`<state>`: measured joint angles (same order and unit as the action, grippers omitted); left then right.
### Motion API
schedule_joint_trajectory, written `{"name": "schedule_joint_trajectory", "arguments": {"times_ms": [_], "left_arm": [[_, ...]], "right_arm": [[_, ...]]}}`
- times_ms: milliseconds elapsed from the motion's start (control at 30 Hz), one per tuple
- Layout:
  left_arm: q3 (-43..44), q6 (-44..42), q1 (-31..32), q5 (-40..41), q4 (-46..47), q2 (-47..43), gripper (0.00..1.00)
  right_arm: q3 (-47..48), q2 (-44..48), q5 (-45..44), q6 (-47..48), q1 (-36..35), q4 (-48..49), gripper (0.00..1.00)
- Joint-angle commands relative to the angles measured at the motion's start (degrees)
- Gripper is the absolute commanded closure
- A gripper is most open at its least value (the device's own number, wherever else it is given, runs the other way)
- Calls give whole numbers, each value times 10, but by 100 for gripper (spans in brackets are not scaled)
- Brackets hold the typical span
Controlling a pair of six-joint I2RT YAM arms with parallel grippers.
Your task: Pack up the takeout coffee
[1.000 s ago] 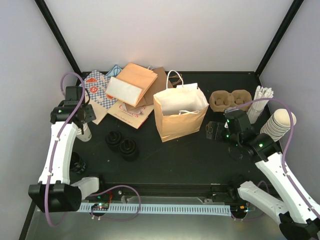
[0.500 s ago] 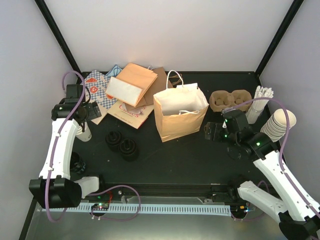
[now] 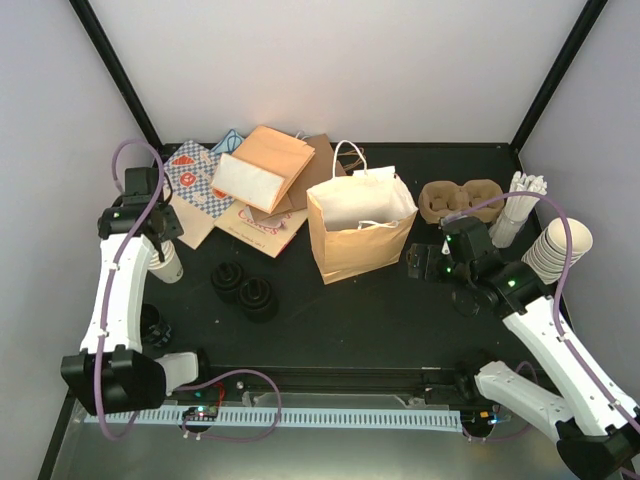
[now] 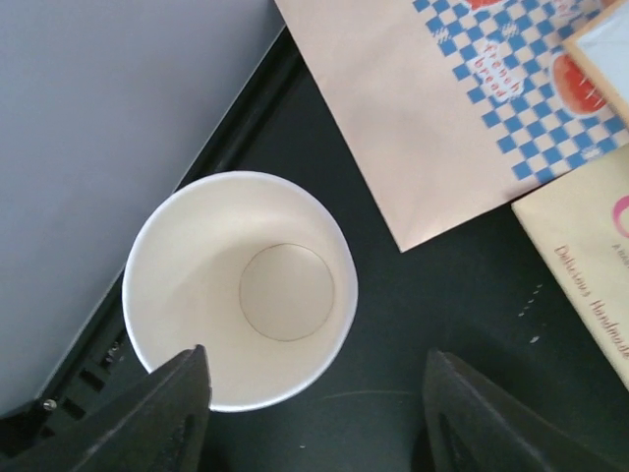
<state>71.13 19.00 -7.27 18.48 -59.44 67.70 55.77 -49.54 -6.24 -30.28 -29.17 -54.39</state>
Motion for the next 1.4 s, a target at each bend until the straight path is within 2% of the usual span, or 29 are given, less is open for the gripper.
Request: {"name": "schedule_joint_trajectory", "arguments": {"times_ms": [0, 100, 333, 500, 567, 800, 933, 1367], "left_arm": [[31, -1, -13, -1, 6, 32, 44], [44, -6, -14, -12, -1, 53, 54], [73, -5, -17, -16, -30, 119, 58], [78, -15, -23, -44, -30, 150, 81], [80, -16, -25, -45, -32, 157, 86], [80, -8, -30, -20, -37, 144, 88], [88, -4, -29, -13, -49, 135, 96], [149, 3, -25, 25, -116, 129, 98]], "right_arm": [[-2, 9, -3, 7, 2, 11, 0], [-4, 13, -4, 7, 2, 11, 0], [-11, 21, -8, 11, 1, 12, 0], [-12, 20, 0, 15, 2, 16, 0], [-13, 19, 1, 16, 2, 15, 0], [-15, 19, 2, 19, 2, 19, 0], [-14, 16, 3, 19, 2, 19, 0], [-15, 12, 7, 19, 2, 18, 0]]}}
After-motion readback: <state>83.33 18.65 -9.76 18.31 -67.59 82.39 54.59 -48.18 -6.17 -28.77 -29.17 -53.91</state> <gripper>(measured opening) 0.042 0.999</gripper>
